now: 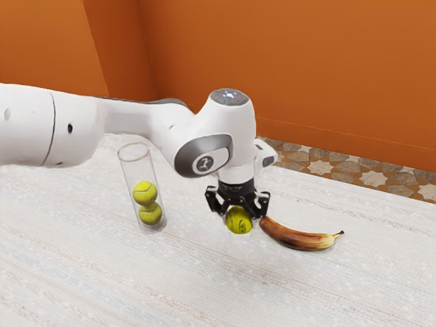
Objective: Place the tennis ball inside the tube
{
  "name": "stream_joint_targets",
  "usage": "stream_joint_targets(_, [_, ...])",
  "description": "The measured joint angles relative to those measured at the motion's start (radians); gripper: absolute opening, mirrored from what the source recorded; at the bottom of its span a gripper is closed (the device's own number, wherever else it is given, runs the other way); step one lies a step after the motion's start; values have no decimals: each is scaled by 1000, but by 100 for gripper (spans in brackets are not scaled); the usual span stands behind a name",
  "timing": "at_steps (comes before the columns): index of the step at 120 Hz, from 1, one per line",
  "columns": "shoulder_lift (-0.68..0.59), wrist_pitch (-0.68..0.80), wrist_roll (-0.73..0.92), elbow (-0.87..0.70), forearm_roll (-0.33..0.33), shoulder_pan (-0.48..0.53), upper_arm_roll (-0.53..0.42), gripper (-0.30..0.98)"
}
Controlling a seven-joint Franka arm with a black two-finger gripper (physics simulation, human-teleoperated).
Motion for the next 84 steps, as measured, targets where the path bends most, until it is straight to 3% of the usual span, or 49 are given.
stream_joint_targets(47, [-290,-116,73,-83,71,214,-2,30])
stream_joint_targets(84, [-318,-82,191,-80,96,384,1,32])
